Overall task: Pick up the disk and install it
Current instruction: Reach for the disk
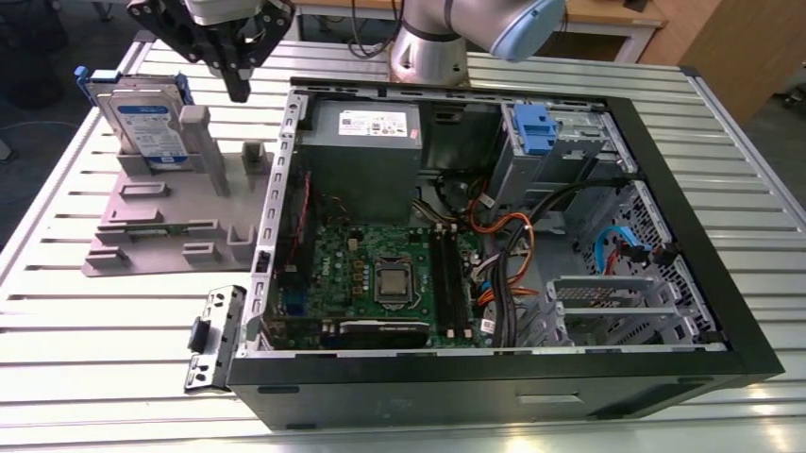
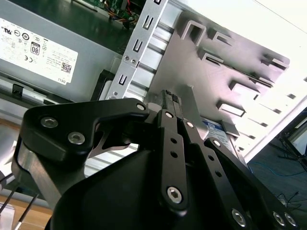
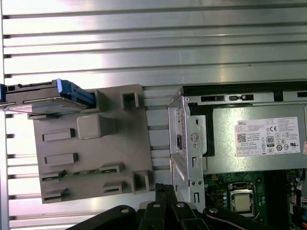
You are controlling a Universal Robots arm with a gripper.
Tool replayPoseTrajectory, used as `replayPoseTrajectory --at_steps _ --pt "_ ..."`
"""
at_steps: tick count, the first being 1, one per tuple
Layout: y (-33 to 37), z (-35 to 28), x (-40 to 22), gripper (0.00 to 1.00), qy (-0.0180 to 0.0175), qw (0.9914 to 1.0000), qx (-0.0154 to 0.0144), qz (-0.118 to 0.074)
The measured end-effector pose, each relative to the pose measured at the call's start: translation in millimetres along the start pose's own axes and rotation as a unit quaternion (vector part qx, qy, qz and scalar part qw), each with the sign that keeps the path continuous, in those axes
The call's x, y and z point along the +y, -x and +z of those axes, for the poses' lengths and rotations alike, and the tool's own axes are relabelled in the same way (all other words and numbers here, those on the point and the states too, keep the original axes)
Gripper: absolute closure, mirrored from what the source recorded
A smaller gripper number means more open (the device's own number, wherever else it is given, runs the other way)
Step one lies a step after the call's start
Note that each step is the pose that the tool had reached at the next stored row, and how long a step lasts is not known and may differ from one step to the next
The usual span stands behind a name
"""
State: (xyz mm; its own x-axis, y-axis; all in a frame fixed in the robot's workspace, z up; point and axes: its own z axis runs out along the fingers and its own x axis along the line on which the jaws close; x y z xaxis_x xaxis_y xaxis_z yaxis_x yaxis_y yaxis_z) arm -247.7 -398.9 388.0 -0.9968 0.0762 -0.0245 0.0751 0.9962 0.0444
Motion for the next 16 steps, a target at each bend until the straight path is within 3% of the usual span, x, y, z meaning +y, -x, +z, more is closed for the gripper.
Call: replayPoseTrajectory --at_steps 16 --pt "-5.3 0.1 -0.4 0.90 0.0000 1.00000 0.0000 0.000"
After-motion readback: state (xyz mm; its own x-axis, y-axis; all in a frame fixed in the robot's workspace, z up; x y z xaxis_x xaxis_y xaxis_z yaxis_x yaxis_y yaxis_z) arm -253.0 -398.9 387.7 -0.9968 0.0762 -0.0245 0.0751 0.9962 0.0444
